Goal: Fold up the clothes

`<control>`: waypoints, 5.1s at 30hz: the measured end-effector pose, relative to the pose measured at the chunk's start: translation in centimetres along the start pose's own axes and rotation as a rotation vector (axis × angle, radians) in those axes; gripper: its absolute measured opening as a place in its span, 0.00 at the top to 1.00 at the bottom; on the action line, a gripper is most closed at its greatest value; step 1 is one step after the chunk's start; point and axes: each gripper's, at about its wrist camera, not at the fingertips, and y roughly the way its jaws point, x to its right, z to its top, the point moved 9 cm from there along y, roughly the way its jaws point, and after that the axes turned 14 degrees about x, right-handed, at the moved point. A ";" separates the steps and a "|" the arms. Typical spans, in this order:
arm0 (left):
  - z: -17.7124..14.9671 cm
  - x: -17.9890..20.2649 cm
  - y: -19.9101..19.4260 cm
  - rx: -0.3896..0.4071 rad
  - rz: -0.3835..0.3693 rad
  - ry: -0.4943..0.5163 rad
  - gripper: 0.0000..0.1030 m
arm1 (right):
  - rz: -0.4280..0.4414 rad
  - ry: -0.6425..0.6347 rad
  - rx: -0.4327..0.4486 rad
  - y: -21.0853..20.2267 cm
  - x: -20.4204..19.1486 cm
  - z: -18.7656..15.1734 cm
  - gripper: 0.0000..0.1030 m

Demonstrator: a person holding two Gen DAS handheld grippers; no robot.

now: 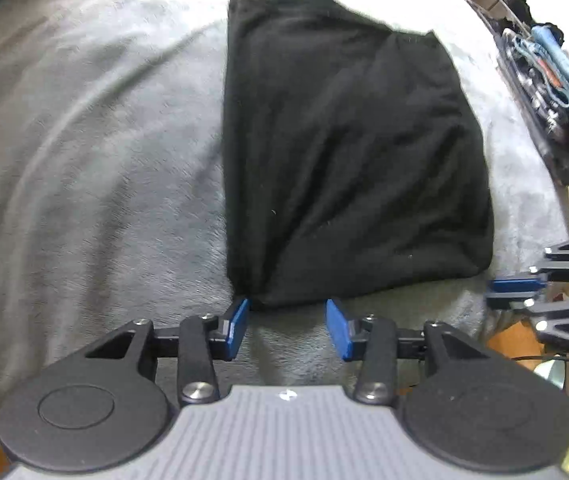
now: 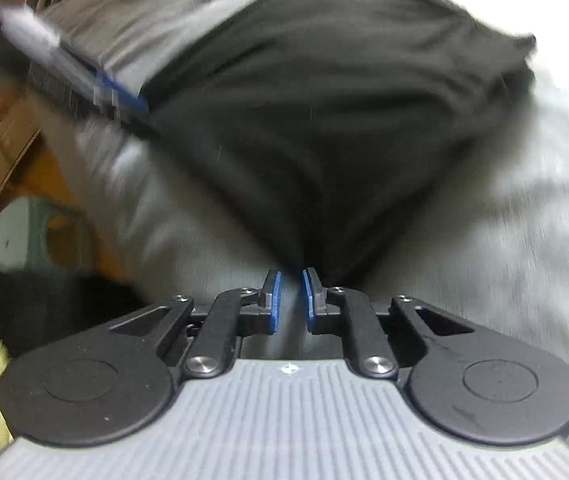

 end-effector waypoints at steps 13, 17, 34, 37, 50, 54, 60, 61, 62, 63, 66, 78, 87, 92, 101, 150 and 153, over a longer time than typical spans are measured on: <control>9.4 1.2 5.5 0.148 -0.089 -0.003 0.57 | -0.160 0.132 0.204 3.1 5.1 8.1 0.89; 10.5 0.6 4.5 0.172 -0.097 0.002 0.57 | -0.190 0.131 0.111 0.5 5.0 4.5 0.85; 19.9 0.5 8.9 0.201 -0.058 0.046 0.52 | -0.270 0.497 0.426 2.5 16.3 15.5 0.83; 19.7 1.3 10.0 0.154 -0.060 0.077 0.51 | -0.125 0.468 0.414 4.2 14.7 17.1 0.83; 19.3 1.2 12.3 -0.011 0.076 0.042 0.50 | -0.189 0.465 0.387 6.1 16.1 20.1 0.78; 19.0 1.1 12.5 -0.023 0.094 0.058 0.50 | -0.186 0.418 0.276 8.9 15.3 19.5 0.76; 18.7 1.4 12.4 -0.021 0.117 0.071 0.49 | -0.383 0.505 0.344 7.0 18.5 20.3 0.76; 18.6 1.4 12.5 -0.020 0.120 0.073 0.49 | -0.377 0.504 0.348 6.5 18.3 20.3 0.76; 18.6 1.5 12.5 -0.021 0.124 0.074 0.48 | -0.365 0.493 0.346 6.2 17.9 20.1 0.76; 18.7 1.5 12.5 -0.021 0.127 0.076 0.48 | -0.356 0.473 0.339 6.0 17.3 19.9 0.76; 18.7 1.6 12.8 -0.019 0.140 0.089 0.48 | -0.335 0.416 0.318 5.7 15.7 19.3 0.76; 18.7 2.6 13.2 -0.014 0.184 0.123 0.47 | -0.453 0.357 0.241 5.3 16.1 17.6 0.76; 18.6 2.7 13.4 -0.007 0.198 0.140 0.46 | -0.305 0.278 0.225 4.7 13.2 17.0 0.73; 18.5 2.9 13.4 -0.003 0.203 0.154 0.46 | -0.456 0.243 0.142 4.9 14.4 15.4 0.73; 18.4 2.9 13.3 0.001 0.201 0.163 0.45 | -0.249 0.072 0.192 3.6 8.2 15.1 0.73; 18.0 2.1 10.6 0.113 0.186 0.155 0.44 | -0.192 0.233 -0.139 0.8 -1.7 0.4 0.68; 17.2 1.7 7.7 0.154 0.173 0.156 0.43 | -0.197 0.251 -0.041 -0.5 -1.0 2.6 0.68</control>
